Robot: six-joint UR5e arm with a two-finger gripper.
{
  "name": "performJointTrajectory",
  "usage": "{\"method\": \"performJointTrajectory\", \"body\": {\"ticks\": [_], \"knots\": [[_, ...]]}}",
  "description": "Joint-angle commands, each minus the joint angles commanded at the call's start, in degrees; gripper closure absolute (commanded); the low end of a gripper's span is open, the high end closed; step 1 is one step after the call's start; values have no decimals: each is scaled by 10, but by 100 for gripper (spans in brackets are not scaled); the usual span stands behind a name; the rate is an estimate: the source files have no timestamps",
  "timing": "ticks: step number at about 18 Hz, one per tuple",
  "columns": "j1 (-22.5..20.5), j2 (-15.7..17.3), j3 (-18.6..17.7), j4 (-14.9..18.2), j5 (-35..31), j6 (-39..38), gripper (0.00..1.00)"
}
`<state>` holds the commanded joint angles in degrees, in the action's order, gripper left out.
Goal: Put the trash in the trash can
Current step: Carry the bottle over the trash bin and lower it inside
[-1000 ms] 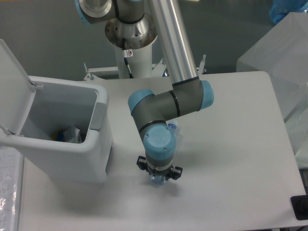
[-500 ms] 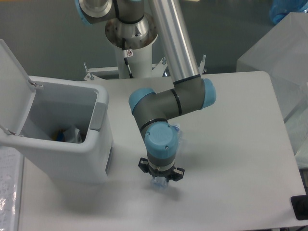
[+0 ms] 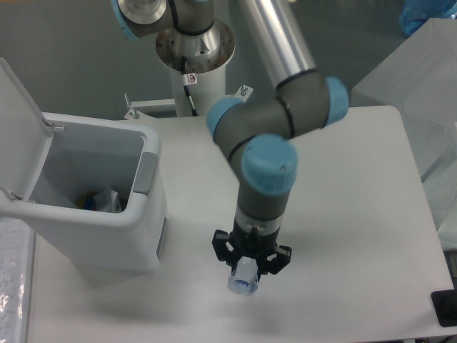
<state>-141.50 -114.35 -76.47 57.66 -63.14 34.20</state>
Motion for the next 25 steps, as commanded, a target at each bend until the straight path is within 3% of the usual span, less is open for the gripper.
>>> {"method": "performJointTrajectory", "body": {"ticks": [7, 11, 15, 20, 25], "knots": [[-27, 33, 45, -11, 208, -70, 60], [-26, 50, 52, -19, 242, -72, 60], [-27, 76, 53, -20, 319, -73, 60], [-11, 94, 48, -21, 343, -79, 60], [17, 135, -9, -29, 357, -78, 60]]}}
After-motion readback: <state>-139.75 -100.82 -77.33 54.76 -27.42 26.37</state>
